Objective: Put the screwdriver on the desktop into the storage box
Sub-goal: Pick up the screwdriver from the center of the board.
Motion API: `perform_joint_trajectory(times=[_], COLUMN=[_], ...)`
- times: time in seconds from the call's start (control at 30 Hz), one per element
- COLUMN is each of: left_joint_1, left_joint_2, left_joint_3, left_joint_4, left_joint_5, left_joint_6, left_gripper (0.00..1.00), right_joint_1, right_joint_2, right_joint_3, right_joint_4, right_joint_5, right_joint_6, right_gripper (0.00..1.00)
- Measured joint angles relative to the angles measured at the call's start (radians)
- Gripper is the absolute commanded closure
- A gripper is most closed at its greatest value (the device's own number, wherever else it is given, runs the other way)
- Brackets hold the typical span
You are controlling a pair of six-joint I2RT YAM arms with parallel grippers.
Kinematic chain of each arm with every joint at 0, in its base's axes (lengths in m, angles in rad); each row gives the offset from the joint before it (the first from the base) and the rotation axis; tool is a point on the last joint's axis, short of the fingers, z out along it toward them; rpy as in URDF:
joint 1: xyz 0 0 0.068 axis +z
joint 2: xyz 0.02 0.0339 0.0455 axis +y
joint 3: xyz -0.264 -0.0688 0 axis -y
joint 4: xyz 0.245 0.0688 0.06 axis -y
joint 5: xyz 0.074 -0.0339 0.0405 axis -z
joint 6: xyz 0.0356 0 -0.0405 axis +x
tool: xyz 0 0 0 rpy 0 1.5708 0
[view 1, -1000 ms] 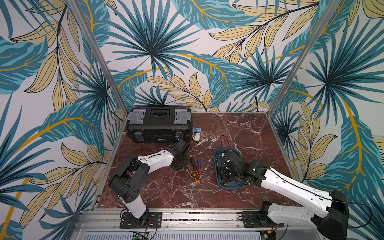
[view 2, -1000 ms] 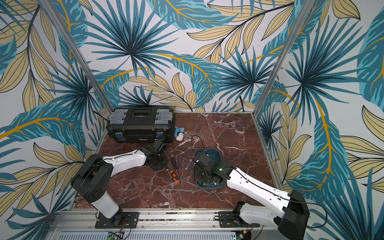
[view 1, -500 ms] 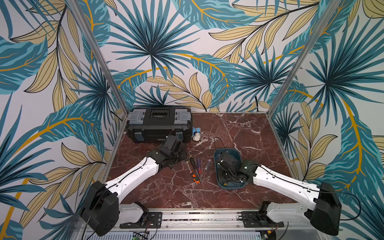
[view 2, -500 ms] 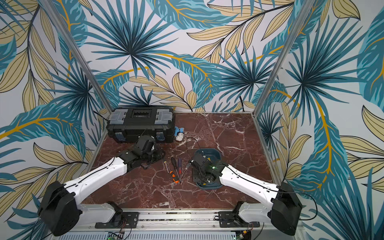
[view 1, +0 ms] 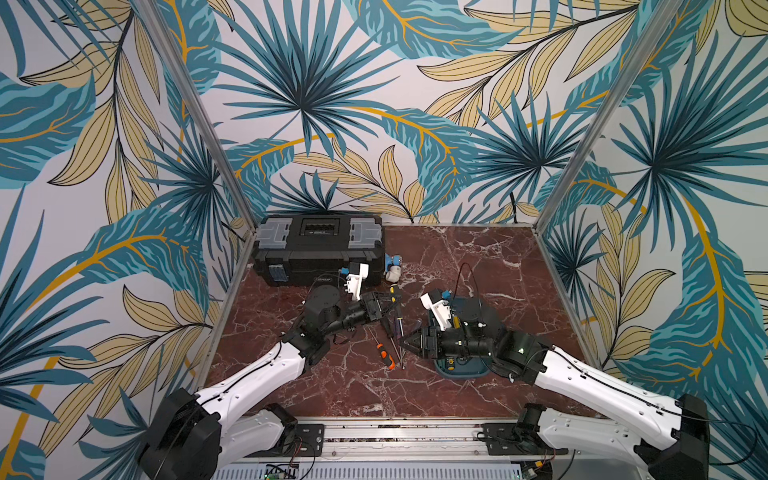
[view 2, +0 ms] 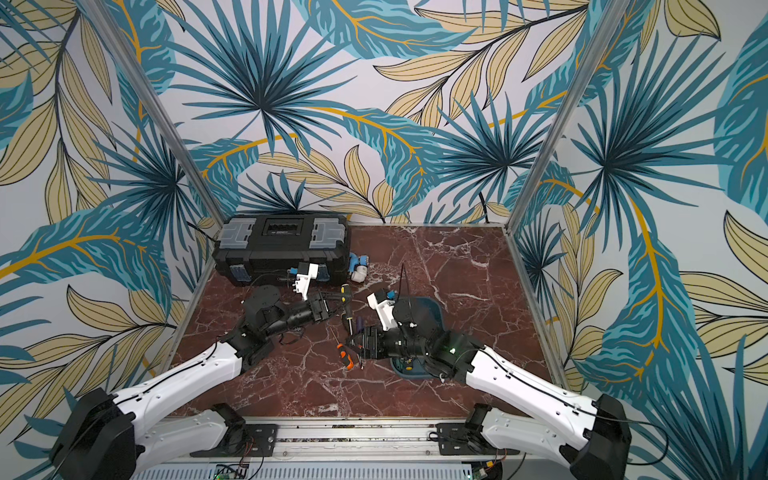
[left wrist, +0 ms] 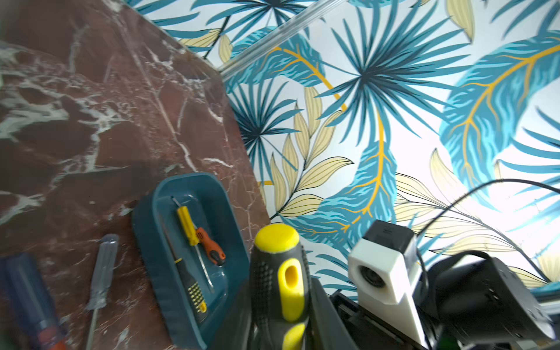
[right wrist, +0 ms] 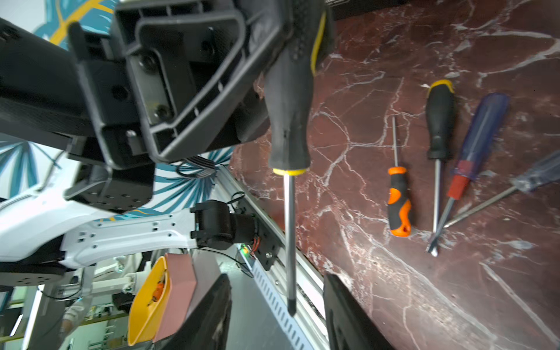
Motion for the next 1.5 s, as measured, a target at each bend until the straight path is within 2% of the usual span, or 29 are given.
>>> perform_joint_trajectory(times=[0.13,0.27,0.37,0.67,0.93,1.07,1.27,1.5], left_joint_1=[0.0,0.0,0.0,0.001,0.0,0.0,0.0,0.0], left_joint_2=[0.0,0.0,0.0,-0.001,-0.058,-0.062,-0.062,-0.036], left_joint_3=[-0.026,-0.05,-0.052,-0.051,0.008,0.012,0.011,0.002], left_joint_4=[0.1,0.159,0.18,0.167,-0.138,-0.144,-0.064,0.019], left_joint_5=[0.019,0.019,0.019,0.018,0.026,0.048,0.062,0.059], left_joint_6=[-0.039,-0.068,-0.078,-0.064,0.099,0.104,0.06,0.013], left_gripper=[1.0,1.0,1.0,1.0,1.0,1.0,1.0,1.0], right_joint_1=[0.0,0.0,0.0,0.005,0.005,0.005,0.005,0.006], right_joint_2=[-0.013,-0.013,-0.013,-0.013,-0.023,-0.039,0.006,0.003], right_joint_3=[-0.004,-0.004,-0.004,-0.003,-0.003,-0.003,-0.021,-0.046], right_joint_4=[0.045,0.059,0.062,0.067,0.044,0.026,0.041,0.072], right_joint_5=[-0.021,-0.028,-0.027,0.003,0.023,0.053,0.028,-0.007], right_joint_6=[0.025,0.031,0.03,0.03,0.016,0.0,0.003,0.0], right_gripper=[0.85,0.85,0.66,0.52,0.42,0.49,0.57,0.98])
